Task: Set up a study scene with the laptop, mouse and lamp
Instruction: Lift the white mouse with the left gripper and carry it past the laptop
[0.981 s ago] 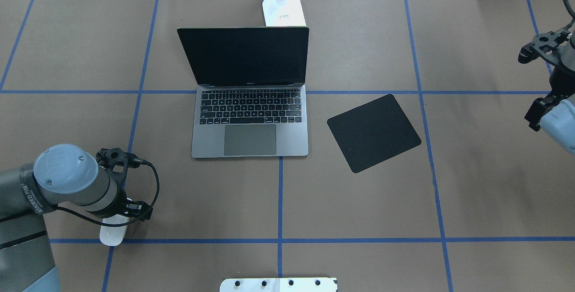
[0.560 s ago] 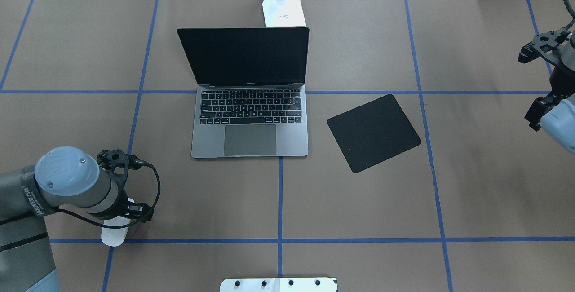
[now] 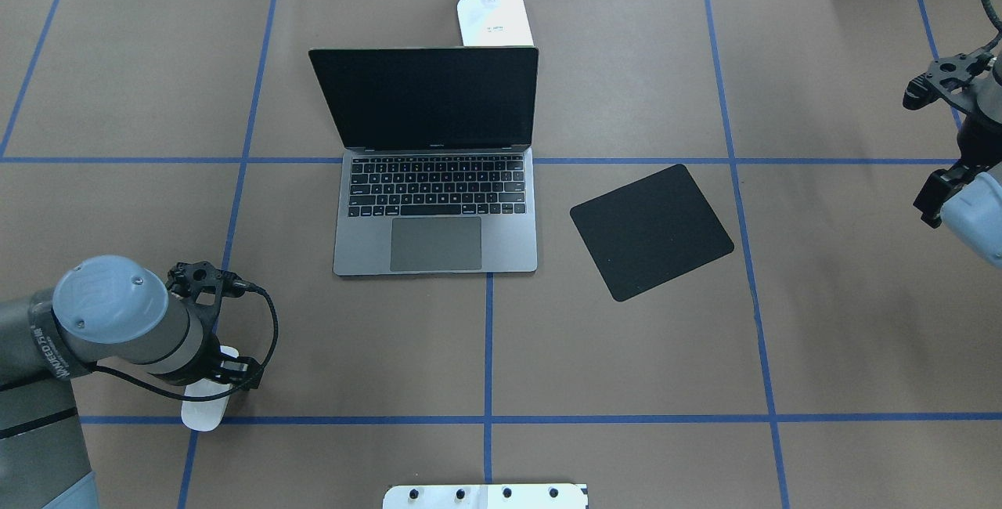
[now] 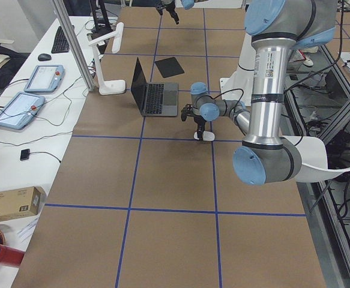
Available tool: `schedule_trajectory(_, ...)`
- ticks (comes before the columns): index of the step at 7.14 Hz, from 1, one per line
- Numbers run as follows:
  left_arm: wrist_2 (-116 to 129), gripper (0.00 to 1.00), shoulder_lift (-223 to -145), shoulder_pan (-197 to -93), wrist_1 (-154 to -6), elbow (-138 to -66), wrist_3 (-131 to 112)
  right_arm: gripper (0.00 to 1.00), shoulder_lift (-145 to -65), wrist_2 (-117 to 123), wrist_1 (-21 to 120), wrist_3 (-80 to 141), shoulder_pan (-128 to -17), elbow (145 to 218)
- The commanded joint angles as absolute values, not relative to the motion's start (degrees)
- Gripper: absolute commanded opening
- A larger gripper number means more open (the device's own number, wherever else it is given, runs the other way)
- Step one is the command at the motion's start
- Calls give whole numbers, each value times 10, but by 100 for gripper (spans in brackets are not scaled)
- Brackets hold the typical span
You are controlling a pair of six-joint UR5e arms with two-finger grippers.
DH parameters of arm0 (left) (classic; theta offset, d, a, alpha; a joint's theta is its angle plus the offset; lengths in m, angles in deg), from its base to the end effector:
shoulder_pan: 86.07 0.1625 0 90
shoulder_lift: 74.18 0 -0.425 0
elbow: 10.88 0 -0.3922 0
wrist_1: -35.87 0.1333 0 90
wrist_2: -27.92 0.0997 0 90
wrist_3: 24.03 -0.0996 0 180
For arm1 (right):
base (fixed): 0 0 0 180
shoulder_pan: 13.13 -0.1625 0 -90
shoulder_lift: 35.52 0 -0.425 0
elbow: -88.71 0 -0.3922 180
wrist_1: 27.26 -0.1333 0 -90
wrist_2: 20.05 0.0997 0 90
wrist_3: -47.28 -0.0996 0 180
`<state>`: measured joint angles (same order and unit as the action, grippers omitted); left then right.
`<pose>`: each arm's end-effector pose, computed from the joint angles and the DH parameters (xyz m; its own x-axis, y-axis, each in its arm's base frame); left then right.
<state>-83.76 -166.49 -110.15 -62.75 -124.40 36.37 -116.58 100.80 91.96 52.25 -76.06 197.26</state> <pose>0.4214 -0.2940 0.4362 0.7476 0.1686 -0.6423 -0.2081 0.9780 0.0145 -0.1593 -0.4925 0.4898 0.7292 -0.4526 0.5132 0.5200 0.8540 0.0143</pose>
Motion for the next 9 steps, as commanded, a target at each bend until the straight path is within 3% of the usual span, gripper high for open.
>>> schedule_trajectory(1,-838,62,-1664,-1102,-627,-1243,364,100,-1166,1008,920,522,-761,1973)
schedule_trajectory(3,-839,40,-1664,-1102,-627,-1245,364,100,-1165,1009,919,520,-761,1970)
schedule_trajectory(4,-840,35,-1665,-1102,-627,-1246,364,100,-1165,1009,920,519,-761,1970)
schedule_trajectory(7,-874,35,-1681,-1105,-620,-1273,371,100,-1164,1010,920,520,-762,1970)
schedule_trajectory(9,-876,35,-1769,-1125,-542,-1271,378,100,-1165,1012,920,527,-775,1966)
